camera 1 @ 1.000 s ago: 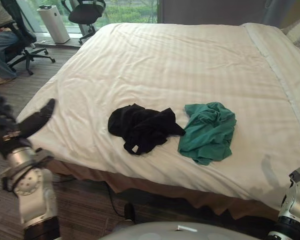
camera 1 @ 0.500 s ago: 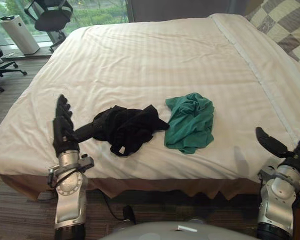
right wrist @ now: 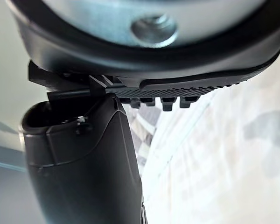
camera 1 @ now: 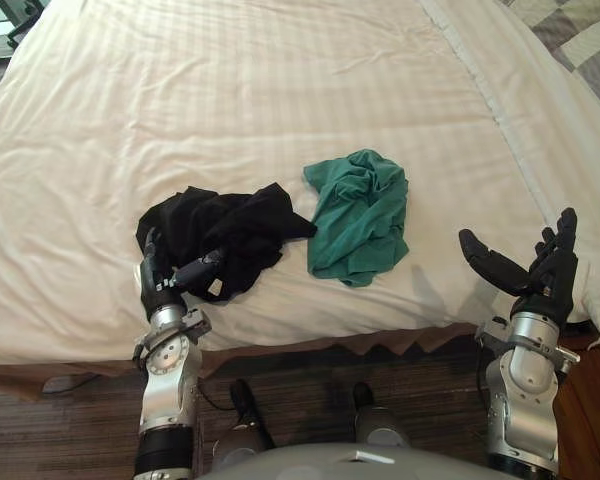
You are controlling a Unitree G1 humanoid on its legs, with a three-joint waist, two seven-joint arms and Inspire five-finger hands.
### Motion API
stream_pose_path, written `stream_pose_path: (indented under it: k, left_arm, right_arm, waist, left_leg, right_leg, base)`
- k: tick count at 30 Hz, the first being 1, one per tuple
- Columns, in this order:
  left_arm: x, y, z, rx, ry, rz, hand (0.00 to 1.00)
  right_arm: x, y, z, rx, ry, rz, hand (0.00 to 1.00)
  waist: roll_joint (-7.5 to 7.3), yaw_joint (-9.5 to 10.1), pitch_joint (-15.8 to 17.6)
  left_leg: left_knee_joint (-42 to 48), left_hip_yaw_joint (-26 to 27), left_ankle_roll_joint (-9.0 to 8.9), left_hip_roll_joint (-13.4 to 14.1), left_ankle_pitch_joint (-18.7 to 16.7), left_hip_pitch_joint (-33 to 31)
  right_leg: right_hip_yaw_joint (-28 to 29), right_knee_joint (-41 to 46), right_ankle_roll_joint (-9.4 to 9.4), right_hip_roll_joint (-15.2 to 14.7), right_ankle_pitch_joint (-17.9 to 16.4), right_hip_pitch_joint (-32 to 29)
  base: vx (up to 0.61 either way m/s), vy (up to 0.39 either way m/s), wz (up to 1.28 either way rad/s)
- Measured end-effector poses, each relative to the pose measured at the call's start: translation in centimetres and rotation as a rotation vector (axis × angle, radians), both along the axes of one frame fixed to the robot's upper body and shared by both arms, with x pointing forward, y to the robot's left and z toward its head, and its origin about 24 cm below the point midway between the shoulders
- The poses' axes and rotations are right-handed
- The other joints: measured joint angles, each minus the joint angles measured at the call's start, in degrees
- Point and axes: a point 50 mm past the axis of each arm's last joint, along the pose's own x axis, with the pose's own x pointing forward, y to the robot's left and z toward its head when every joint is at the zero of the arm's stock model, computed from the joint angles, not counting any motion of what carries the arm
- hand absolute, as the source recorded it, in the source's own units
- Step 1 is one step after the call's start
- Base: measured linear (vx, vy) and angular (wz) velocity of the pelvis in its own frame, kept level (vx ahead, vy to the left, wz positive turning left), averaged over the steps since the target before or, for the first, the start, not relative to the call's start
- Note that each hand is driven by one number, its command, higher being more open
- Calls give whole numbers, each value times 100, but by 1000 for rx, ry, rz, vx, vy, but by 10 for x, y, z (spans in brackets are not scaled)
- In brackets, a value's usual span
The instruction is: Tidy up the quilt and then pick up the clothes from the bed and put them into the laundry hamper
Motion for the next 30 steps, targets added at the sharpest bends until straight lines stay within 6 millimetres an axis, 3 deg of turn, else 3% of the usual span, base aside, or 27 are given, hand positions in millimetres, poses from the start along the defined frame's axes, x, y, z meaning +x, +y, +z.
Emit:
stream_pose_path:
  k: [12,13,17,21,26,30]
  left_arm:
    - [18,-28,20,-56,-101,-82,100]
    - [23,-32,22,-53,-107,-101,0]
    - [48,-39,1,34,16,-133,0]
    - [65,-18,-19,255,183,-153,0]
    - [67,-7,-27,390,276,-214,0]
    - [67,-6,-28,438,294,-264,0]
  right_arm:
    - [1,11,7,58,-90,27,100]
    - [1,12,9,65,-102,32,100]
    - [3,16,18,81,-156,57,100]
    - [15,27,27,116,-216,122,100]
    - [27,44,38,87,-251,251,100]
    - [32,45,39,39,-235,298,100]
  waist:
    - [-19,26,20]
    - [-17,46,22]
    - [-3,66,32]
    - [75,139,53]
    - [86,142,77]
    - [54,131,96]
  left_leg:
    - [12,314,-20,10,-25,-17]
    - [11,371,-12,10,-74,-23]
    - [10,515,-12,18,-115,-24]
    - [5,676,-2,11,-107,140]
    - [-13,724,-8,8,-149,300]
    - [-14,524,1,-10,-78,282]
  right_leg:
    - [25,-1,74,-27,45,-159]
    - [76,-2,80,-27,48,-204]
    - [178,-33,102,-24,106,-273]
    - [329,-35,115,-20,147,-223]
    - [361,-98,114,-33,146,-86]
    - [223,-158,108,-90,150,21]
  base:
    - [47,-14,-8]
    - [-5,-8,-21]
    - [0,-4,-16]
    - [8,-1,-17]
    - [-7,-2,-10]
    - [43,-11,16]
